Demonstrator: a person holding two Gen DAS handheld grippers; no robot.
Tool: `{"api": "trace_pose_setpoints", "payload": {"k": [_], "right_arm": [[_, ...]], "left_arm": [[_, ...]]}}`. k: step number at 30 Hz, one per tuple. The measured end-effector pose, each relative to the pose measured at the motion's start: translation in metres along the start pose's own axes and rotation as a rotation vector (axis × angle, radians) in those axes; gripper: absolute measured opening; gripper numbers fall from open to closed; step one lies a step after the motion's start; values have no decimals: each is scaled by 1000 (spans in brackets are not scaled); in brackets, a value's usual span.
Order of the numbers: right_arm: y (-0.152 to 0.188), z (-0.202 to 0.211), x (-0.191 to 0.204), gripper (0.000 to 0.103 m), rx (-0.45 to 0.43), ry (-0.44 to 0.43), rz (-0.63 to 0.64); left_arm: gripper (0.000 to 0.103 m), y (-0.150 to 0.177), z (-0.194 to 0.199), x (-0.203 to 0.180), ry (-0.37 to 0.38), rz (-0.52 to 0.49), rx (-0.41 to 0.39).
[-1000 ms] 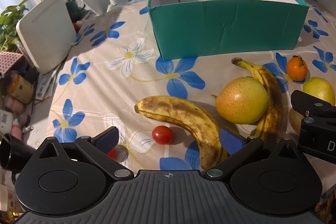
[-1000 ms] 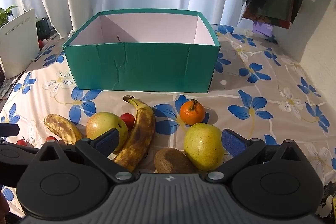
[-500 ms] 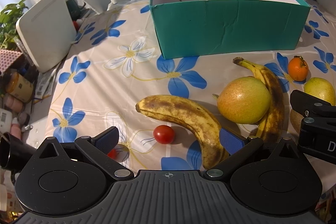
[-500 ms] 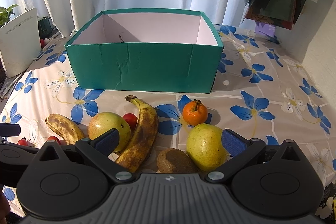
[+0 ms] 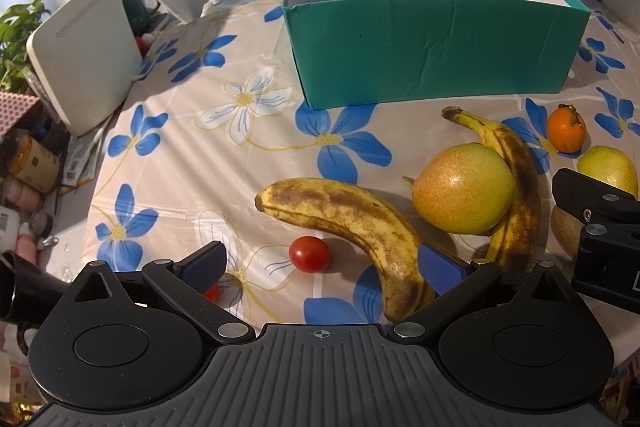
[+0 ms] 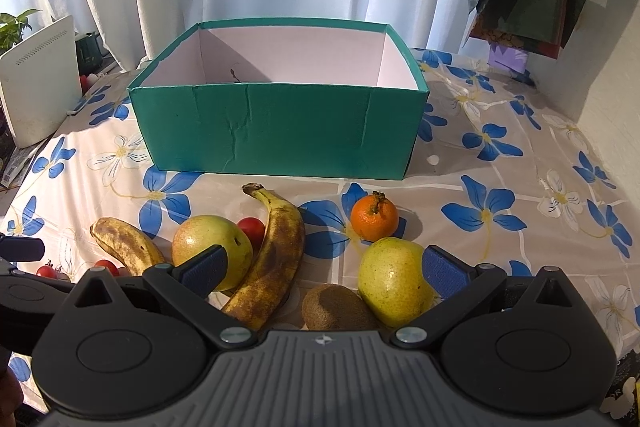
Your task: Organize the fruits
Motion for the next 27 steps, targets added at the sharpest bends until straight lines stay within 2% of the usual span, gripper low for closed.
{"api": "trace_pose_setpoints", "payload": {"k": [6, 13, 27], "right_arm": [[-1, 4, -4, 103, -26, -31, -18], [-6, 16, -11, 103, -100, -89, -56], [-9, 27, -8, 103, -177, -97, -55]], "left_arm": [[103, 0, 0, -2, 1, -1, 1], [103, 2, -2, 2, 31, 23, 7], [103, 1, -5, 6, 100, 27, 18]]}}
Point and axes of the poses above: each gripper's, at about its wrist camera, not at the fingertips, and z roughly against the way its jaws point, x to its left, y to its underside, the point moved 3 cm from there along -z, roughly the way its jaws point, and after that the axes turned 6 degrees about -x, right-handed, at the moved point
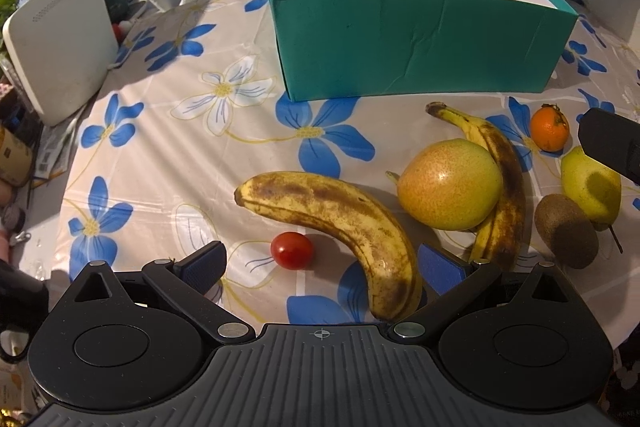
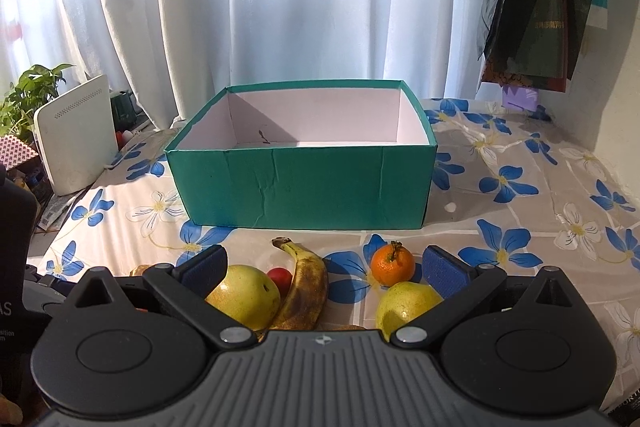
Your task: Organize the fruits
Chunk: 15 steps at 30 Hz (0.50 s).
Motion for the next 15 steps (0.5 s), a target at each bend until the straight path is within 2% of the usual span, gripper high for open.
{"api": "trace_pose_setpoints", "payload": {"k": [15], "right_arm": [[0, -7, 2, 103, 10, 32, -3]], "left_arm": [[103, -6, -7, 5, -3, -4, 10]]}}
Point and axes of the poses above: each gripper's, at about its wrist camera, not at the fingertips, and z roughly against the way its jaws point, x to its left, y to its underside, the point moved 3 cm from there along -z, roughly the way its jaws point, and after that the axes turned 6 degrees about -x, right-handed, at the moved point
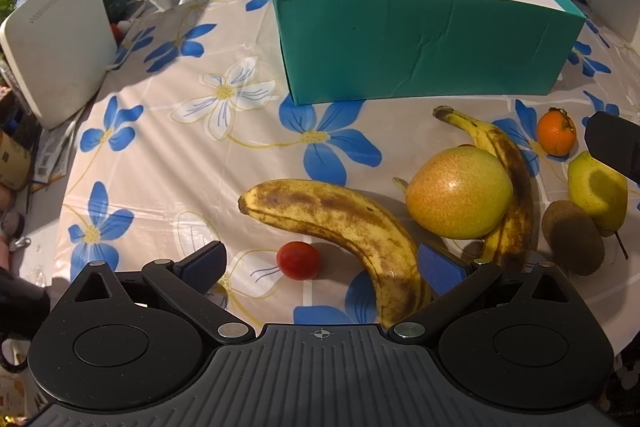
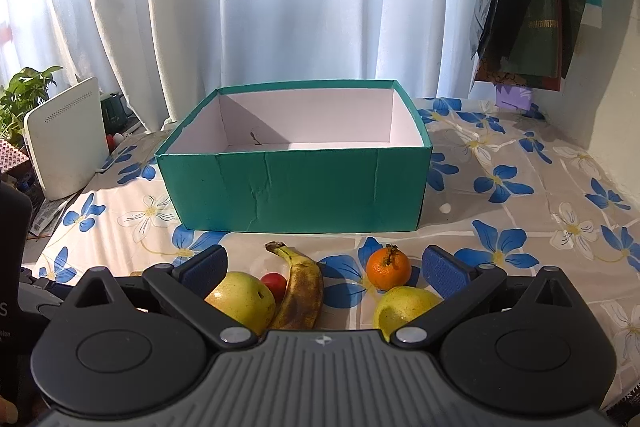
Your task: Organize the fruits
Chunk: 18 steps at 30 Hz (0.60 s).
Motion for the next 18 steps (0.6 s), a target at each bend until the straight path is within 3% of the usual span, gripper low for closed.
{"api": "trace_pose_setpoints", "payload": {"k": [12, 18], "right_arm": [[-1, -3, 0, 103, -5, 5, -3], [-3, 4, 6, 103, -68, 2, 32]], "left_arm": [[103, -1, -5, 2, 0, -8, 11], [103, -3, 2, 17, 35, 32, -26]]}}
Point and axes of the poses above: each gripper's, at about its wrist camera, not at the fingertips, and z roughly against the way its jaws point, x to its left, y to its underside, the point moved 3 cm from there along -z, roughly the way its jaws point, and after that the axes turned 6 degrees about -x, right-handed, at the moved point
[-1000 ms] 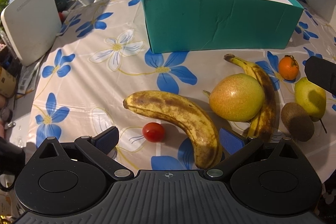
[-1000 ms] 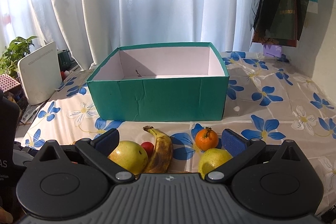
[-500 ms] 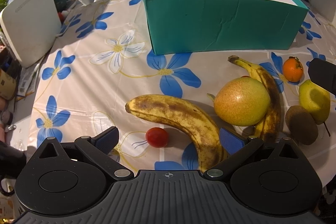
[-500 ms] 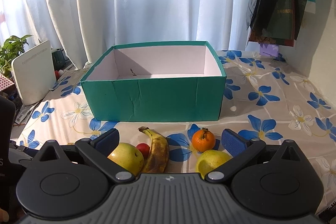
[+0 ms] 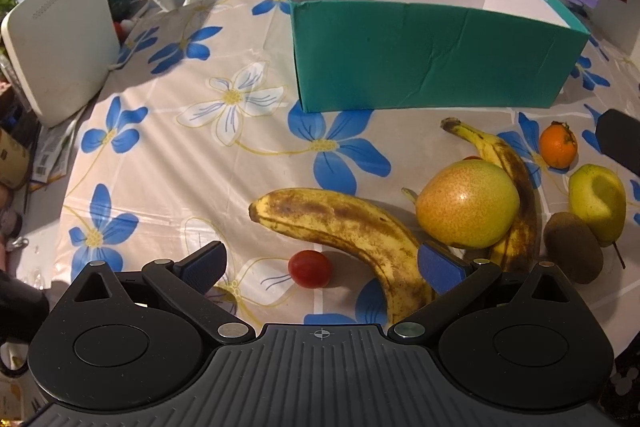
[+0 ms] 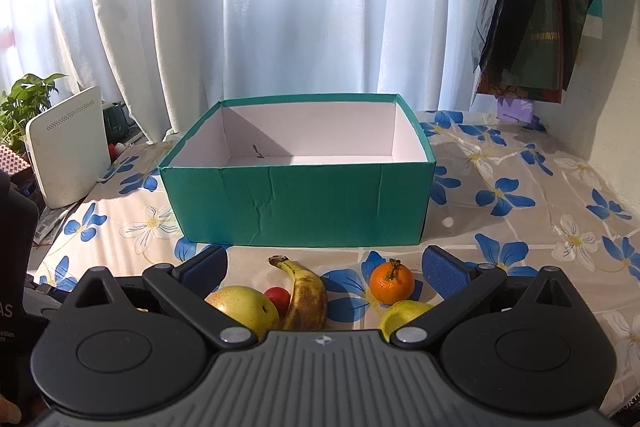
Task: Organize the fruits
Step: 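Grasp the cherry tomato with the left gripper while the right gripper grasps the kiwi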
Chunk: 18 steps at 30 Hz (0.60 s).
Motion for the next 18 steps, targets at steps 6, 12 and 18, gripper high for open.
{"api": "trace_pose_setpoints", "payload": {"k": [6, 12, 18], "right_arm": [[3, 5, 12, 103, -1, -46, 57], [12, 6, 12, 103, 21, -133, -39], [20, 6, 21, 103, 54, -164, -44]], "left_arm": [[103, -1, 7, 52, 109, 117, -50], [86, 9, -1, 92, 206, 242, 1], [67, 15, -8, 97, 220, 248, 75]]}}
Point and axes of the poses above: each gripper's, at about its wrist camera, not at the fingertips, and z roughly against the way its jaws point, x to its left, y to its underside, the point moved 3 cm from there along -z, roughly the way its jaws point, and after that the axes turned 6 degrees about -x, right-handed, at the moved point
